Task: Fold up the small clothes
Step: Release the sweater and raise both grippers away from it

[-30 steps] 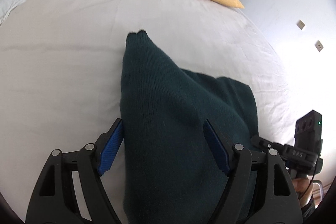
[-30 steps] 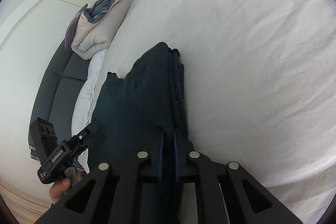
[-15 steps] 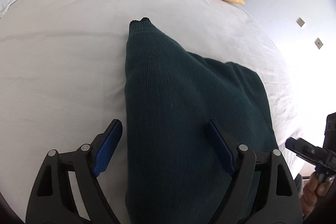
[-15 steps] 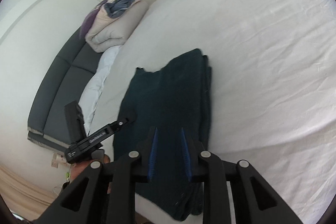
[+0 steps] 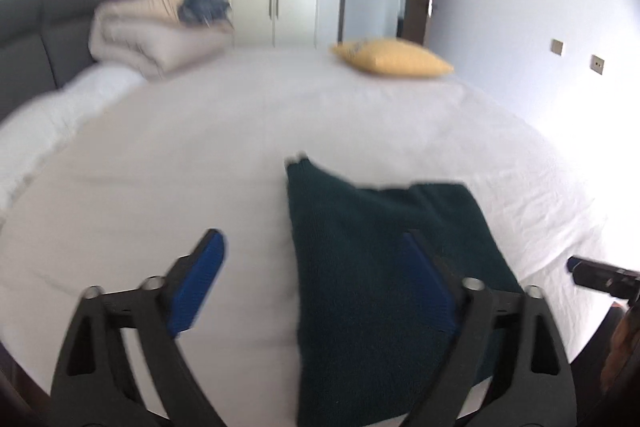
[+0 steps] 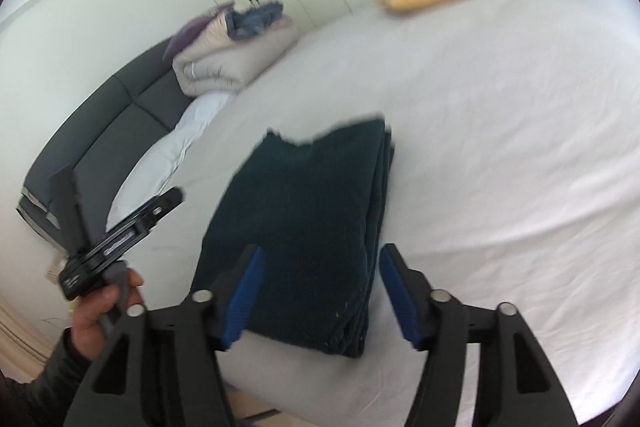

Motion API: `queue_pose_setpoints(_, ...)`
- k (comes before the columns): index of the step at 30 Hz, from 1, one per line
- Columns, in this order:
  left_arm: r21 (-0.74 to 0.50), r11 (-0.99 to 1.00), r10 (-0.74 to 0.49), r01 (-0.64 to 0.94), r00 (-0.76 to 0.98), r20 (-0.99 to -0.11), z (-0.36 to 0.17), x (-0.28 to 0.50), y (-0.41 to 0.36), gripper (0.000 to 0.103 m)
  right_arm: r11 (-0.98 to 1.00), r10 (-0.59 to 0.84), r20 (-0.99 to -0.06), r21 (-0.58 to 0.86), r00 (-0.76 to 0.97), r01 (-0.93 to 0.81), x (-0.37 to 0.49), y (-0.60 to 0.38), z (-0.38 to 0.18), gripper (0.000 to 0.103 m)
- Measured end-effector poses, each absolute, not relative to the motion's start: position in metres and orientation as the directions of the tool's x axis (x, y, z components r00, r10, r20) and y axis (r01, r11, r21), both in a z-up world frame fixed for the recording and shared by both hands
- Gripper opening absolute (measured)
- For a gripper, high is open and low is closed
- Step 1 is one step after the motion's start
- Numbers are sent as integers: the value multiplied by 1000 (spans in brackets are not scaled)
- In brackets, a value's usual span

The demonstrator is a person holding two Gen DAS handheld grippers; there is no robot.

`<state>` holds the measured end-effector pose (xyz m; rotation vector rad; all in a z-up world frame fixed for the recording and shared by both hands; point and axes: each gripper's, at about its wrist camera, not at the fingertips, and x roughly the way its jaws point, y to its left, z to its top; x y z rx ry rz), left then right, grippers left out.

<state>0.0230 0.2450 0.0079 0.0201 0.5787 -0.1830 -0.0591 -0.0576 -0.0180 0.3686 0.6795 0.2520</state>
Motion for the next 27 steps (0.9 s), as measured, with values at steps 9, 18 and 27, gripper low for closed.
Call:
queue_pose_setpoints(9,18,999,-27,37,924,-381,75,-50,254,103,998,54,-338,49,940,-40,-106,-14,56,103)
queue_pose_setpoints(18,27,1000,3,13,857,-515,61,-81,272,103,995,20,-478,95,878,29,-111,-17,54,103)
queue_pose_setpoints(27,-21,998,-56,55,766,-640,24,-52,258,103,987,28,-586,143,809,69,-112,-16,26,103)
